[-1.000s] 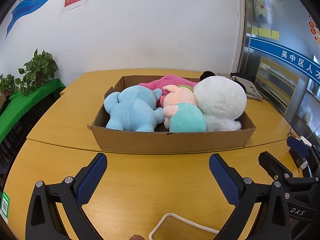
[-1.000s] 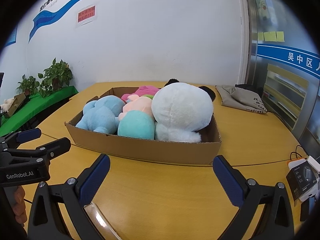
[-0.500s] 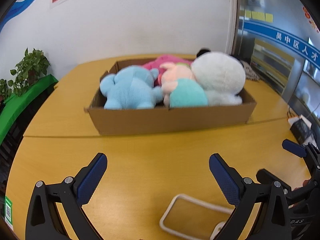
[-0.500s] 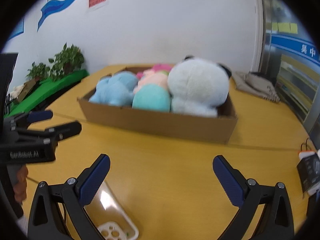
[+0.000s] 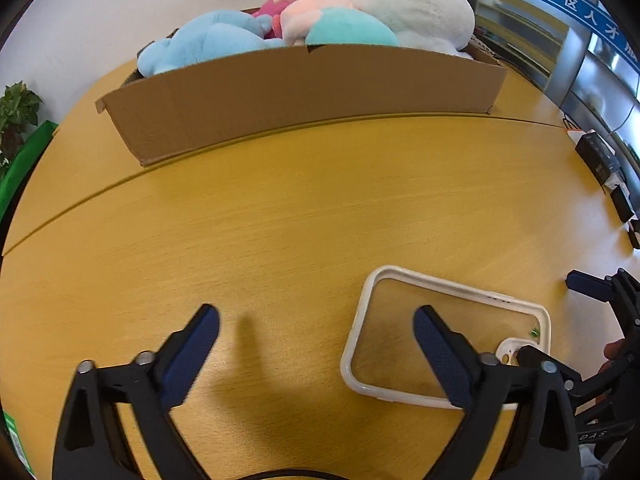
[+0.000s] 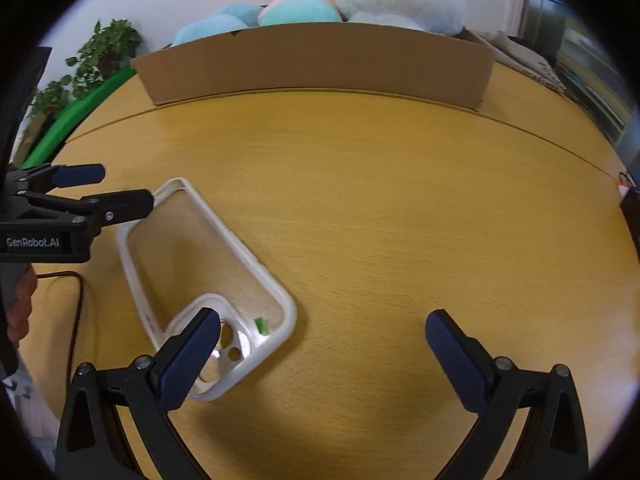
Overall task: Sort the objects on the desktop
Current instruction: 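Move the left tool down to the clear phone case and close on its frame, then lift the phone case with the left tool and carry it over the box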
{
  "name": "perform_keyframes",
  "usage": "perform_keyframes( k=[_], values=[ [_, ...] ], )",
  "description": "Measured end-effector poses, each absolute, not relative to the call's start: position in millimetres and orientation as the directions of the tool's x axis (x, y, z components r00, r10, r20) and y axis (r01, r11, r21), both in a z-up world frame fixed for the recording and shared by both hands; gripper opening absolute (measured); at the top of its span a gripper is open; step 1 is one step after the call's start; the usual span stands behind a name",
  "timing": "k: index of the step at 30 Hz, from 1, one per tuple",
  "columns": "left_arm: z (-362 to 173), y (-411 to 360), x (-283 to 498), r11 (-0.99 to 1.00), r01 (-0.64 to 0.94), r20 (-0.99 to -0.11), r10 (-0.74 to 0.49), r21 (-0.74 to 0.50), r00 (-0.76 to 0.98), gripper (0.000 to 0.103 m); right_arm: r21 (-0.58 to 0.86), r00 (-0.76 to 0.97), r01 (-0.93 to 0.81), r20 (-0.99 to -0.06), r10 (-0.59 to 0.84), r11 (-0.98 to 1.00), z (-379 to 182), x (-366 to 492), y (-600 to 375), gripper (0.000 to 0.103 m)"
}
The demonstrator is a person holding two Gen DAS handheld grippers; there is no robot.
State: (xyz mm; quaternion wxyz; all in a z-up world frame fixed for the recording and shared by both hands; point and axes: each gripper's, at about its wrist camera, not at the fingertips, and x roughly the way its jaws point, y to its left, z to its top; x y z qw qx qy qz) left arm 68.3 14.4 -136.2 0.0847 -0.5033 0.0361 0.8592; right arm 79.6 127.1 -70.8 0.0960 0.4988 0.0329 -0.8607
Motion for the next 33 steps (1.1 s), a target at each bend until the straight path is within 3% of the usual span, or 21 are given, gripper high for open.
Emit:
perform_keyframes(
  k=[2, 3, 6, 8, 10, 11, 15, 17, 25, 33],
  values=[
    [-141, 15, 70, -0.981, -0.193, -0.882, 0.123, -0.037, -0.455, 0.054, 0.018, -0.486, 0.199, -0.866, -0.115, -0.980, -71, 83, 125, 0.102],
    [-143, 16, 72, -0.979, -0.200, -0.884, 0.131, -0.043, -0.449, 0.053, 0.006, -0.488, 0.199, -0.867, -0.104, -0.980, -72, 85, 124, 0.101],
    [-142, 20, 79, -0.972, -0.227, -0.879, 0.159, -0.059, -0.449, 0.034, -0.003, -0.505, 0.188, -0.858, -0.094, -0.982, -70, 90, 123, 0.088],
    [-141, 22, 82, -0.968, -0.240, -0.881, 0.179, -0.077, -0.439, 0.017, 0.000, -0.526, 0.197, -0.844, -0.106, -0.980, -66, 89, 122, 0.051],
    [-141, 27, 86, -0.963, -0.254, -0.883, 0.195, -0.090, -0.427, 0.006, 0.014, -0.527, 0.215, -0.840, -0.128, -0.977, -64, 85, 119, 0.030],
    [-141, 29, 87, -0.964, -0.255, -0.884, 0.186, -0.079, -0.429, 0.006, 0.021, -0.524, 0.224, -0.841, -0.138, -0.974, -63, 82, 117, 0.023],
    [-139, 26, 90, -0.971, -0.221, -0.879, 0.182, -0.090, -0.441, 0.005, 0.055, -0.515, 0.232, -0.840, -0.171, -0.971, -62, 74, 117, 0.021],
    [-135, 21, 86, -0.969, -0.212, -0.870, 0.210, -0.125, -0.446, 0.005, 0.071, -0.519, 0.223, -0.836, -0.180, -0.972, -61, 71, 122, 0.010],
    [-79, 10, 55, -0.973, -0.196, -0.797, 0.213, -0.122, -0.564, 0.005, 0.070, -0.620, 0.213, -0.761, -0.191, -0.974, -20, 40, 127, 0.009],
    [2, -13, -47, -0.982, -0.164, -0.681, 0.185, -0.096, -0.709, 0.005, -0.032, -0.766, 0.264, -0.614, -0.190, -0.964, 73, -60, 106, 0.008]
  ],
)
